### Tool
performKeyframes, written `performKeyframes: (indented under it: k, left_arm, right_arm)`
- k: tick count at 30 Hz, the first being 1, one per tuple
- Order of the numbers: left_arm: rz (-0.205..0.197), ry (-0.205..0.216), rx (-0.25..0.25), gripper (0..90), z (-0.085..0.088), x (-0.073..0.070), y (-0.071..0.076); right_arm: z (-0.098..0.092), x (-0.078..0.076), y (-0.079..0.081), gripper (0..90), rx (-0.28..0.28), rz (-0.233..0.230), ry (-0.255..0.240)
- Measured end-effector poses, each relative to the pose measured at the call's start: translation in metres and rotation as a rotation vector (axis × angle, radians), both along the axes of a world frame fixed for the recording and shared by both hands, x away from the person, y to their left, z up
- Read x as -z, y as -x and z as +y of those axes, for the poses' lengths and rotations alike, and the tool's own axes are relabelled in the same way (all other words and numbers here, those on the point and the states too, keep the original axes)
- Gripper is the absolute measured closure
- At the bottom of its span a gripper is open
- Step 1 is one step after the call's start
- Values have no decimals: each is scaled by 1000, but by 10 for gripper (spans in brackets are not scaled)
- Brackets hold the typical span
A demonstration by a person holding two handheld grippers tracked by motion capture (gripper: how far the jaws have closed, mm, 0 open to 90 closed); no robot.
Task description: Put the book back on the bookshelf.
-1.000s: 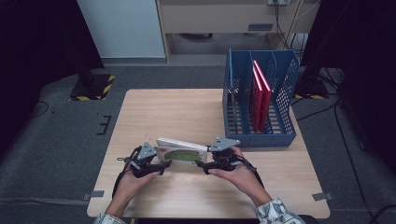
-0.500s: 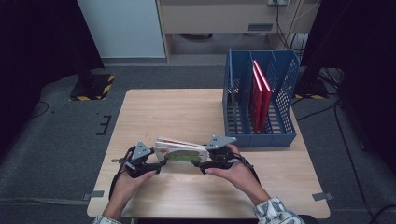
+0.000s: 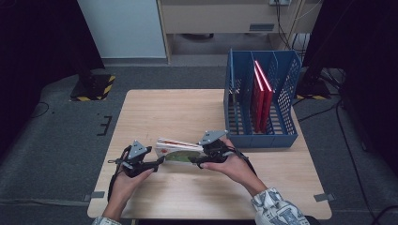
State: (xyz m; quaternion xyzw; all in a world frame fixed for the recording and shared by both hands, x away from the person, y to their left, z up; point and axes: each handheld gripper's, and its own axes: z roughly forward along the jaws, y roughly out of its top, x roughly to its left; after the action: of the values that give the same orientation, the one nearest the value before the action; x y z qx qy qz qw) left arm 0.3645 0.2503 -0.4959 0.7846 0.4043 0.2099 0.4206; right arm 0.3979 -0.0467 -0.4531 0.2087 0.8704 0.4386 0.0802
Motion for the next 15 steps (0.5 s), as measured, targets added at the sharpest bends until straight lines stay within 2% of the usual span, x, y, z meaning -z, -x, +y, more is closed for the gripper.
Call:
performKeyframes:
  k: [15]
  left_arm:
    - [1,-8,-33,280,4,0,-1]
  right_arm:
    - [6,5,-6,518,-25,3,14]
